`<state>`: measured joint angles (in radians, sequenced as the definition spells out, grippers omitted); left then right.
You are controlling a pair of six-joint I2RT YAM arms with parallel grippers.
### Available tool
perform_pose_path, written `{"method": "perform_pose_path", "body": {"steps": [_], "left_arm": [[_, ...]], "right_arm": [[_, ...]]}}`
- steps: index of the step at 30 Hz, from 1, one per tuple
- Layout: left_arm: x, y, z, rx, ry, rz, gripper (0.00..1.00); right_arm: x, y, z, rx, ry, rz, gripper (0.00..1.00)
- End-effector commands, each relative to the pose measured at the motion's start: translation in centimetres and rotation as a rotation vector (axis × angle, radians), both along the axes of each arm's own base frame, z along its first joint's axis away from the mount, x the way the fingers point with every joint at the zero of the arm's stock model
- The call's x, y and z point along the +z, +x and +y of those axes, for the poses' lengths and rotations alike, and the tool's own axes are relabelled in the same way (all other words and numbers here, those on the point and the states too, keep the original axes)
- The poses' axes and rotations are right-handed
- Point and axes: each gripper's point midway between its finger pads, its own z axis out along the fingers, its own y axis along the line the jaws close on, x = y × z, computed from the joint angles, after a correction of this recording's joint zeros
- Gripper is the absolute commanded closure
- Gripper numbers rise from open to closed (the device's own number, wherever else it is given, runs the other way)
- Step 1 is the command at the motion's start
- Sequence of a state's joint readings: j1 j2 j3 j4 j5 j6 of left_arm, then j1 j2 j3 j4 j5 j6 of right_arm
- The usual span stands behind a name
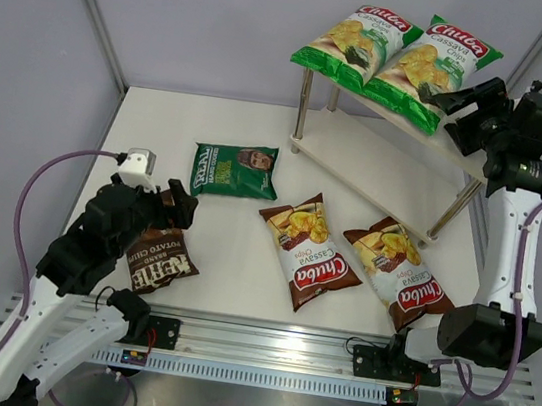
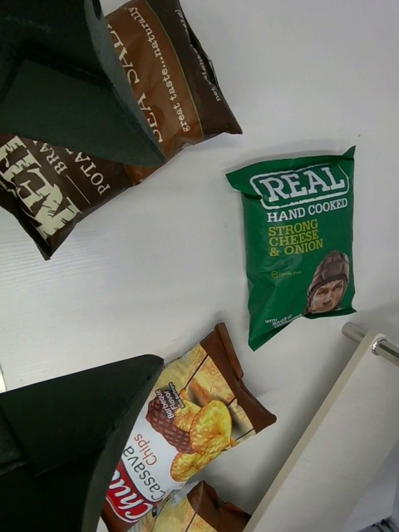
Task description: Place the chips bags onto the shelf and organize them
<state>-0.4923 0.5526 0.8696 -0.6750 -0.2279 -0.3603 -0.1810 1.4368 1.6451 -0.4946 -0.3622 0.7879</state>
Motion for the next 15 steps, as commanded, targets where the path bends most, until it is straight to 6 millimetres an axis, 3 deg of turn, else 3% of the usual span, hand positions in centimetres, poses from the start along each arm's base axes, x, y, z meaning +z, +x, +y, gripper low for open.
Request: {"method": "perform_pose_path", "body": {"steps": [1,5,7,9,11,13,14,15], "left_arm": [[1.3,1.6,-1.1,0.018,-0.062,0.025,0.01],[0.4,4.8,-3.4,0.008,-0.121,0.083,0.01],[-0.4,7.0,-4.9,-0.026,-0.165,0.132,0.01],[-1.0,8.9,-4.8,-0.029,-0.22,0.153,0.01],[-2.2,11.1,-5.8,-0.073,-0.297,0.159,0.01],[-2.8,13.3,-5.1,-0.058,-0.354,0.154,0.01],[-4.5,14.4,-4.8,-0.044,-0.362,0.2,0.01],[-4.6,15.4,-4.0,-0.039,-0.38,0.201,0.01]], "right_arm": [[4.3,-3.5,-2.2,-0.078,-0.114,-0.077,0.01],[6.1,-6.3,-2.9,-0.121,-0.218,-0.121,0.0],[7.0,-8.0,-2.2,-0.098,-0.243,-0.165,0.0],[6.9,-8.8,-1.4,-0.045,-0.271,-0.202,0.01],[7.7,-11.0,1.5,0.098,-0.263,-0.286,0.0],[7.5,-13.2,4.4,0.242,-0.221,-0.386,0.0],[7.6,-14.0,5.4,0.269,-0.138,-0.406,0.01],[6.4,-14.1,6.3,0.326,-0.098,-0.453,0.01]]}}
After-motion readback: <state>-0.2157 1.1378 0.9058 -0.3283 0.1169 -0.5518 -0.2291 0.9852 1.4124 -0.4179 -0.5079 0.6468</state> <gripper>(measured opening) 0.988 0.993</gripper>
